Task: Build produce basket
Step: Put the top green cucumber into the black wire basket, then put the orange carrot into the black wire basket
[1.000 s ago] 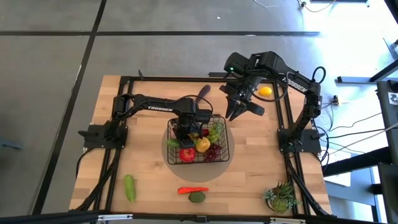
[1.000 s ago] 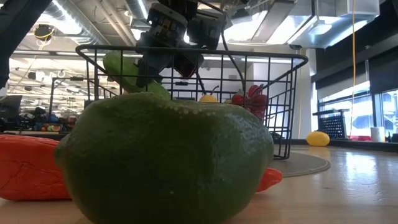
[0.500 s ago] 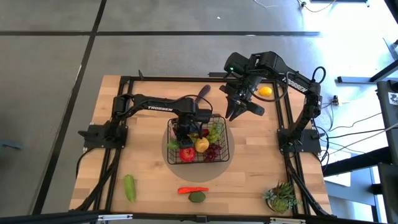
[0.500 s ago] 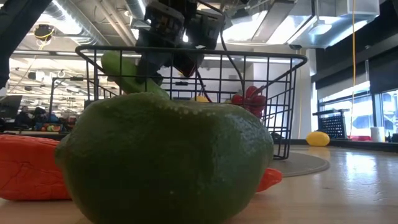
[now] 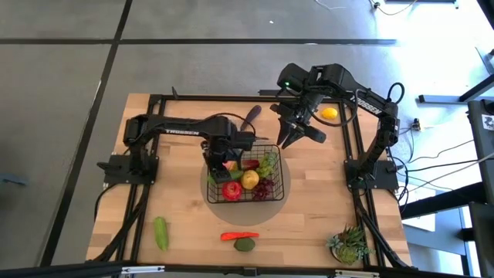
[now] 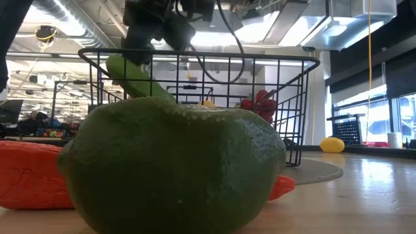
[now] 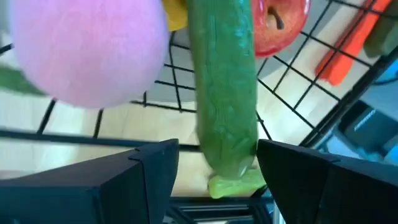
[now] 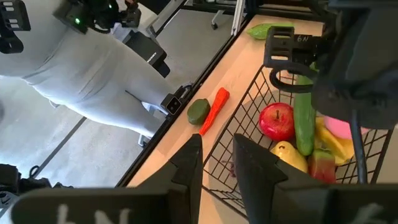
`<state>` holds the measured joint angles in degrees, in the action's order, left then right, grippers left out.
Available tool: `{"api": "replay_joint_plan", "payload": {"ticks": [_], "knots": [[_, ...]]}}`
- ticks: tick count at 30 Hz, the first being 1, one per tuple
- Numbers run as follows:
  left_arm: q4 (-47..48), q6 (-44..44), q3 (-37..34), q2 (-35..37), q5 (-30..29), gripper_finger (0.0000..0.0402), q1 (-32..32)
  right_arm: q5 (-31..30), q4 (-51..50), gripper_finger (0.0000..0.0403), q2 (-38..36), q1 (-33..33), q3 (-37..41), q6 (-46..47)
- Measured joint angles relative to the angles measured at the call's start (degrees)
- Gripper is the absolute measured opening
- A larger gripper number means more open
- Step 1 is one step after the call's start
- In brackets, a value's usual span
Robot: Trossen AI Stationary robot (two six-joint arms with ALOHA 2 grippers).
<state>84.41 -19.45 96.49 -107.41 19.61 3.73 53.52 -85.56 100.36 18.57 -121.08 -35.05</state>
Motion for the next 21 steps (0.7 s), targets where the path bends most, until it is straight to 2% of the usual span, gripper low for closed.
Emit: {"api": "replay_joint_plan", "payload": {"ticks": [7,14,17,21], "knots": [[0.18,-5.75,0.0,5.03,-6.81,0.0206,-1.54,-0.02,1.3,0.0084,0.0,0.0,0.0,0.0],[0.28,-12.71,0.02,9.69,-7.42,0.0206,-5.13,-0.62,3.1,0.0084,0.0,-0.01,0.0,1.29],[0.48,-16.11,0.02,11.51,-6.85,0.0206,-7.61,-6.93,3.56,0.0084,0.0,-0.38,0.0,4.01],[0.43,-23.32,0.02,12.71,-5.0,0.0206,-10.96,-21.85,6.91,0.0084,0.0,-1.85,0.0,9.53]]}}
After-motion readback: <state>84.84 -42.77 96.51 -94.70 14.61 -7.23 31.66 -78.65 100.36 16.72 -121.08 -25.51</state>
